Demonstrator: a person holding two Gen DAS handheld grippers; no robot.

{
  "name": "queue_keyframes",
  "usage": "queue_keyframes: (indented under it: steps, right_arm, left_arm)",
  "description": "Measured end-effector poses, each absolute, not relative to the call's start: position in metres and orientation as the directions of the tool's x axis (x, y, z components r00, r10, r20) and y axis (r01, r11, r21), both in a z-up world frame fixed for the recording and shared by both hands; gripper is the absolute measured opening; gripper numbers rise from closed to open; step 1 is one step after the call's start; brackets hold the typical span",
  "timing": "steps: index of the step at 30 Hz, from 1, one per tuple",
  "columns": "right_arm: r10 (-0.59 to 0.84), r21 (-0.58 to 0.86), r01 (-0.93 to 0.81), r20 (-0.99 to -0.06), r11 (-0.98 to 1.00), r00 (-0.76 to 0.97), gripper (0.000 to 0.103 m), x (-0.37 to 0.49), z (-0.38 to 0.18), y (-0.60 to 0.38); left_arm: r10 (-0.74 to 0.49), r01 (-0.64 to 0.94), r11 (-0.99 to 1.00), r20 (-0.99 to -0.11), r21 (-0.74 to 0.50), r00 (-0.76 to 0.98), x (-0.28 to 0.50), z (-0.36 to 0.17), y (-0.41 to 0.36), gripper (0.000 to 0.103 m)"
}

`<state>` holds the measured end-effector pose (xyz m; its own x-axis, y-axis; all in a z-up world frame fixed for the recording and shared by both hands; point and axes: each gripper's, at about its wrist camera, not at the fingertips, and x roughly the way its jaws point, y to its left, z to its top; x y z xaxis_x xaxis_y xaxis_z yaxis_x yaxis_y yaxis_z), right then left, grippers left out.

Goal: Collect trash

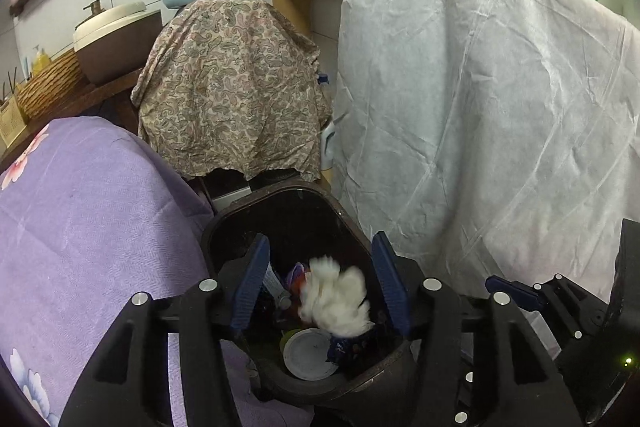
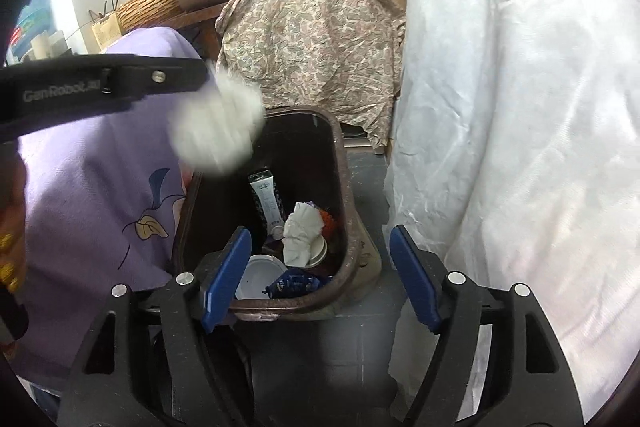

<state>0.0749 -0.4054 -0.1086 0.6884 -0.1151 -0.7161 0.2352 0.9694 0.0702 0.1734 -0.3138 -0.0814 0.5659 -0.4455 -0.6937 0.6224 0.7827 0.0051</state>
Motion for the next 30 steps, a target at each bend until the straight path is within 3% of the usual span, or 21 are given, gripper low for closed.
queue_keyframes:
  steps: [7,15,18,22,30]
  right_arm:
    - [-0.117,0.07,0.232,-0.702,0.97,0.702,0.075,0.069,-0.102,-0.398]
    - [-0.106,0.086,0.231,-0.702,0.969,0.704,0.077,0.067,-0.099,-0.39]
    - [-0.107,0.084,0.229,-0.698,0.97,0.708,0.077,0.065,-0.094,-0.385]
    - [-0.122,0.072,0.229,-0.676,0.971,0.727,0.088,0.06,-0.084,-0.374]
    - [-0.095,0.04,0.152,-0.62,0.988,0.779,0.088,0.054,-0.053,-0.336]
  left_arm:
    - [-0.459,0.618,0.786,-0.646,0.025,0.61,0.155,-0.062,-0.3,0.077]
    - [-0.496,0.61,0.792,-0.58,0.002,0.646,0.126,-0.036,-0.266,0.093]
    - [-0.509,0.613,0.79,-0.552,0.004,0.661,0.113,-0.027,-0.252,0.096]
    - [-0.502,0.594,0.804,-0.514,0.018,0.696,0.097,-0.017,-0.226,0.097]
    - [-0.469,0.526,0.851,-0.445,0.005,0.763,0.073,-0.002,-0.166,0.097]
